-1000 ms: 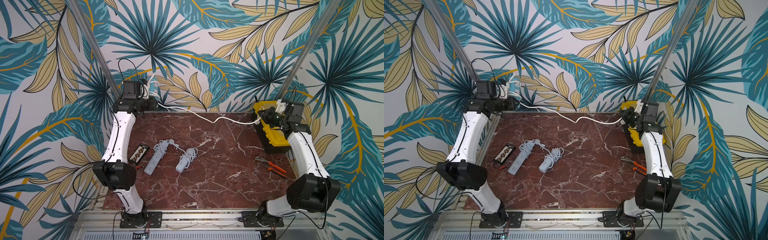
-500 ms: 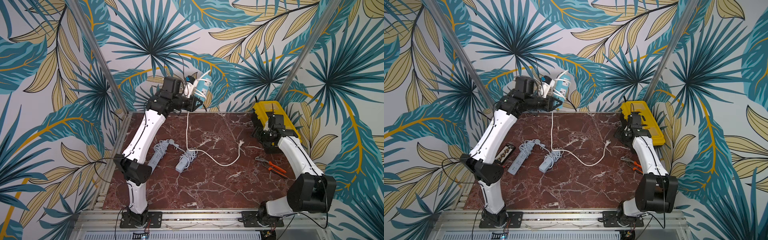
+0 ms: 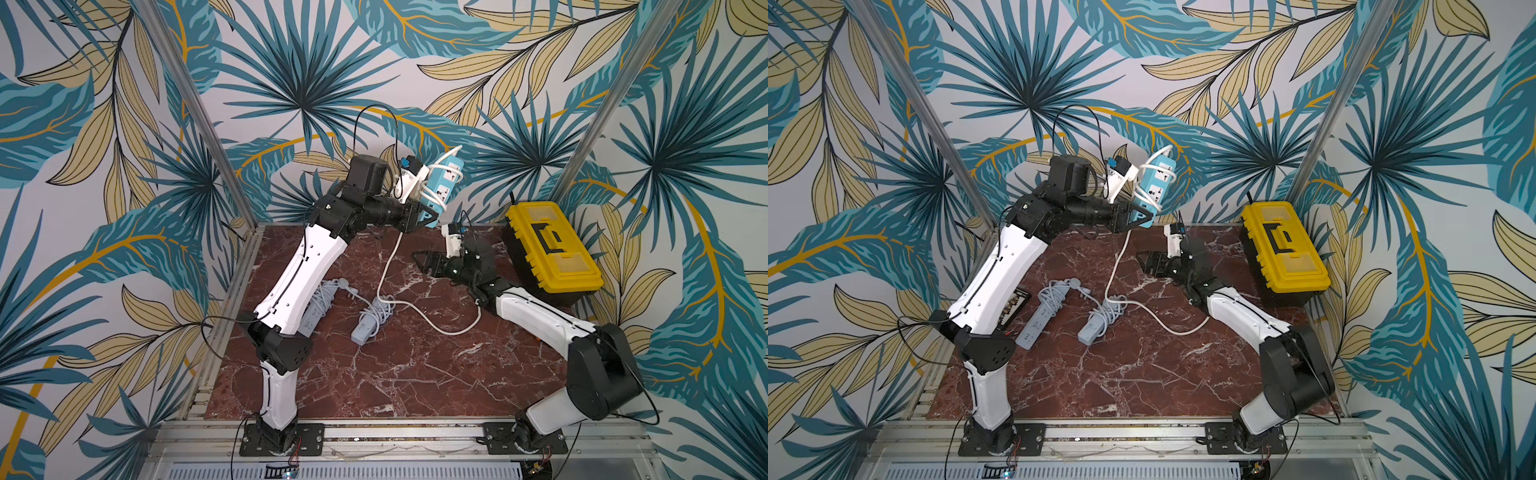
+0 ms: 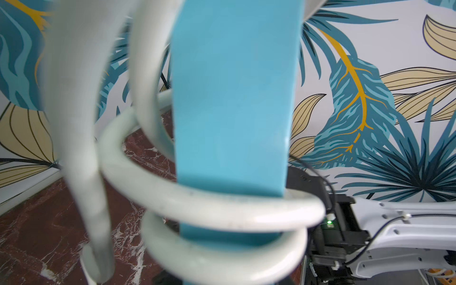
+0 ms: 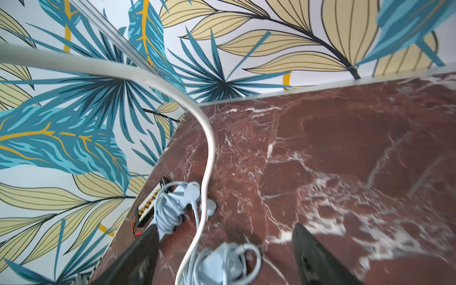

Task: Wrap the cord around the power strip
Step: Wrap the power cord around the power strip.

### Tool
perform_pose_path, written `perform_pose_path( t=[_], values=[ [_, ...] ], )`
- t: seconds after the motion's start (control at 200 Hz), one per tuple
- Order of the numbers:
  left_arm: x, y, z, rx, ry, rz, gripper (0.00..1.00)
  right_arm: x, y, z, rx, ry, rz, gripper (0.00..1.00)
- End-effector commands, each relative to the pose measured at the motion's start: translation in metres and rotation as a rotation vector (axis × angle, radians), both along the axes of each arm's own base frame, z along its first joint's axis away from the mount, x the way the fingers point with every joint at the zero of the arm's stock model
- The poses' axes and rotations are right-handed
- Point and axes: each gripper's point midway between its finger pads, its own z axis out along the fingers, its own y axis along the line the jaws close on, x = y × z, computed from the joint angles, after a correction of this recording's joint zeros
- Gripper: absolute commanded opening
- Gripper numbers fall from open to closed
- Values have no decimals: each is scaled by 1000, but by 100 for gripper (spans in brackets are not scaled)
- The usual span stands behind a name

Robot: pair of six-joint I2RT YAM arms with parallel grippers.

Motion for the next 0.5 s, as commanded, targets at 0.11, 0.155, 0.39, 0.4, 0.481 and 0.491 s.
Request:
perform_pose_path(
  t=[0.11,0.155,0.39,0.4,0.481,0.491],
  values=[
    [-20,3,41,-74,-94,-41,0,59,40,29,145,-146,-111,83],
    [-19,2,39,-71,-90,-41,0,68,50,24,152,-144,-125,83],
    [-16,12,40,-60,-103,-17,0,106,68,-14,26,-92,-239,56],
    [-15,14,40,-61,-103,-11,0,106,64,-15,16,-96,-253,53],
    [-7,38,43,-62,-96,37,0,97,34,-20,-79,-153,-304,32],
    [-6,42,43,-62,-95,44,0,94,31,-21,-96,-158,-302,30]
  ],
)
